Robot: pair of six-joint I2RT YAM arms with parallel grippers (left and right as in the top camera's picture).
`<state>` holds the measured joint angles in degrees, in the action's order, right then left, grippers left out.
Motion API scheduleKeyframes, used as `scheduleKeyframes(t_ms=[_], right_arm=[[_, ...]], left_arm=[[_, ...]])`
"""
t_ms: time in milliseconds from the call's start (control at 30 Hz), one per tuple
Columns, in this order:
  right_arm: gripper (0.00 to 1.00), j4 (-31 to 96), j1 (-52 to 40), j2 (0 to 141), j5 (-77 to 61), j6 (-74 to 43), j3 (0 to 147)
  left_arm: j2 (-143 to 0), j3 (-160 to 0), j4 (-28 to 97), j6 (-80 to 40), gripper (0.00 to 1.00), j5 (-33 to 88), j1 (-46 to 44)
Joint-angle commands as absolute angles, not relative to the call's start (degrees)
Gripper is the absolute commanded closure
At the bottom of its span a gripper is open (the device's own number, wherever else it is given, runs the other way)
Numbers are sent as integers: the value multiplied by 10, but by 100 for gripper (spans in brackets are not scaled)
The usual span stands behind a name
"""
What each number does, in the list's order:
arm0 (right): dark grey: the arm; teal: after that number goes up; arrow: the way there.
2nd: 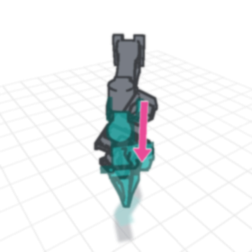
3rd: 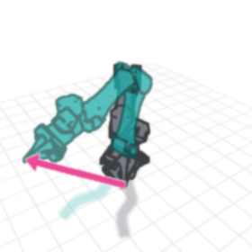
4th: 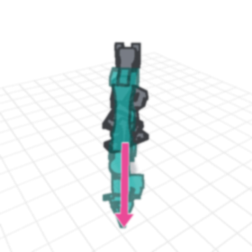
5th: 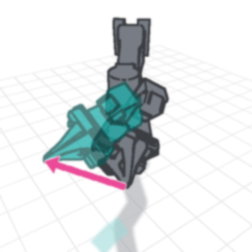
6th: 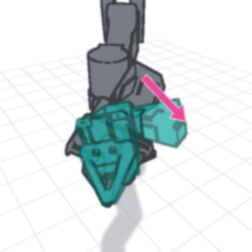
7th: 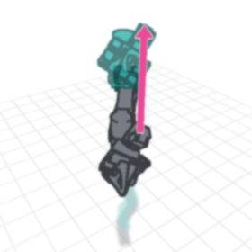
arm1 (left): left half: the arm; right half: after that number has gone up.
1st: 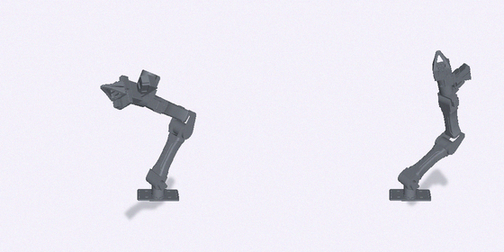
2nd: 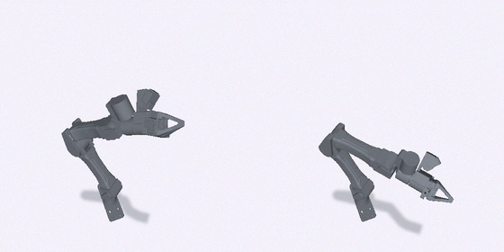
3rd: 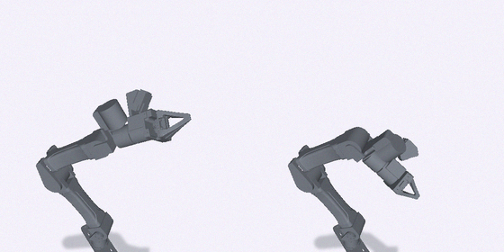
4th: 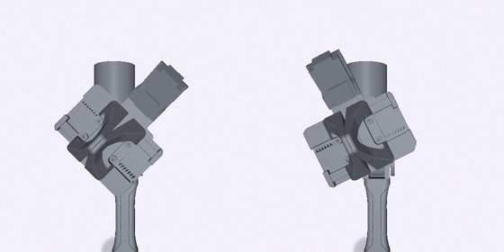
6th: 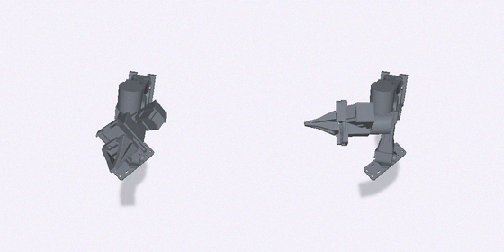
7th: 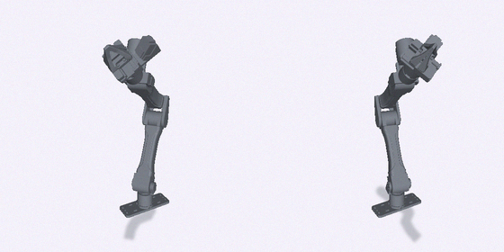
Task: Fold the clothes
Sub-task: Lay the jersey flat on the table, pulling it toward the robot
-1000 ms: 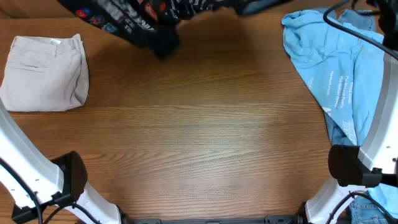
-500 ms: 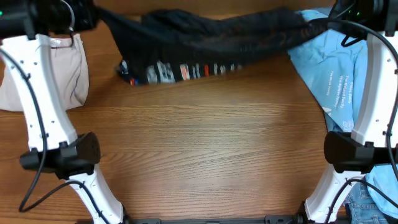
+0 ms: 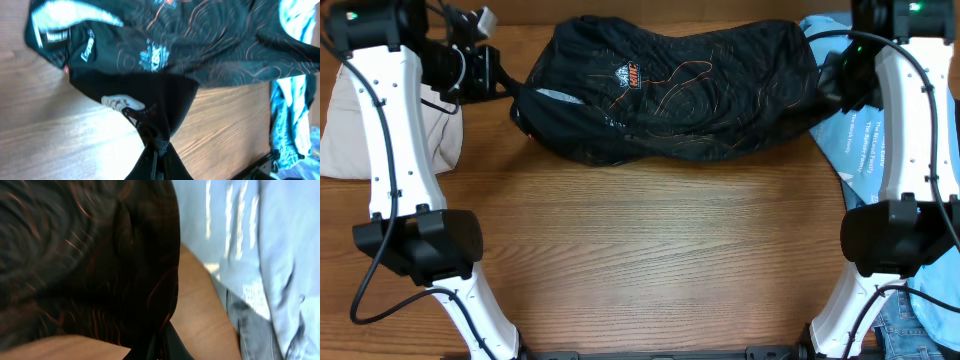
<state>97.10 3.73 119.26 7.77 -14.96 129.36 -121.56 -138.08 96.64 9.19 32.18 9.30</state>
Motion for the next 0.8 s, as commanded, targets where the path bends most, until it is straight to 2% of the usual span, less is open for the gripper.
scheduleKeyframes(t_ms=[0,300,600,767], right_arm=[[96,971,49,1184,74,-150,1249],[96,971,79,1125,72,-164,1148],[96,971,99,1063,58,-162,1043],[96,967,100,1004,59,-163,998]], left_arm=[[-1199,-1345,968,86,96,283,74],[-1139,-1220,968,66,96,234,52],[-982,-1030,968,29,96,160,53],[-913,-975,968,1,96,133,53]])
